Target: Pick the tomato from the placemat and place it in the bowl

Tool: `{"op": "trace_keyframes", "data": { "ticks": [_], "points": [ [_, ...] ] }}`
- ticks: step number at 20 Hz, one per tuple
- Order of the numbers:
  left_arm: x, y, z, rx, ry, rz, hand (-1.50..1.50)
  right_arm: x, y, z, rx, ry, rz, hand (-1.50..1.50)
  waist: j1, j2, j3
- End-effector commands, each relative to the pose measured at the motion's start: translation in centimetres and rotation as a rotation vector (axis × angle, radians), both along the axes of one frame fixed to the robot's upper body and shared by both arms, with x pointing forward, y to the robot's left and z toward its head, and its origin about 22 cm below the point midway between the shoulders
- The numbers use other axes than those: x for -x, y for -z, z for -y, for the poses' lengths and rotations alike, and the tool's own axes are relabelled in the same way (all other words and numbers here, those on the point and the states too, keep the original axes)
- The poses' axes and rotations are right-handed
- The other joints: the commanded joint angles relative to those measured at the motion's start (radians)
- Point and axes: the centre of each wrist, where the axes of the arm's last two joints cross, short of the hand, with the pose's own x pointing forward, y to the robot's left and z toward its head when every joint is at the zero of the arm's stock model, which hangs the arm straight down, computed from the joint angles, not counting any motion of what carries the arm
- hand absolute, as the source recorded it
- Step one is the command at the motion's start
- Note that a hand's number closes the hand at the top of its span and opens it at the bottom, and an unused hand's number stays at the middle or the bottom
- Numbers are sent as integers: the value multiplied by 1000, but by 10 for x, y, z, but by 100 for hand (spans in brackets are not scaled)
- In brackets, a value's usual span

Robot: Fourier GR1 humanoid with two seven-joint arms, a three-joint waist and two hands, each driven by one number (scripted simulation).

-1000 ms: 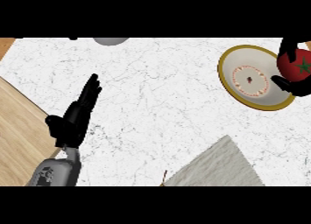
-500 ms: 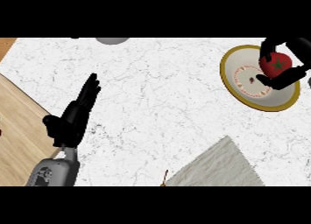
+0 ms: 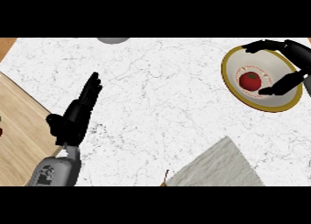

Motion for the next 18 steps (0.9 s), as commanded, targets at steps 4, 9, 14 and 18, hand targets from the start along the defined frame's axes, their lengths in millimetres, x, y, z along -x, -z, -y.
{"op": "trace_keyframes", "data": {
  "ticks": [4, 9, 14, 18],
  "points": [
    [4, -1, -3, 7, -15, -5, 0, -9, -31, 13, -318, -55, 35, -150, -5, -5, 0],
    [8, -7, -1, 3, 7, 8, 0, 2, -37, 45, -408, 23, -43, -150, 1, -2, 0],
    [-1, -3, -8, 9, -6, -3, 0, 14, -38, 68, -463, 26, -138, -150, -6, 5, 1],
    [-4, -3, 15, 22, 4, -8, 0, 18, -55, 82, -505, 18, -180, -150, -8, 9, 2]
  ]
}}
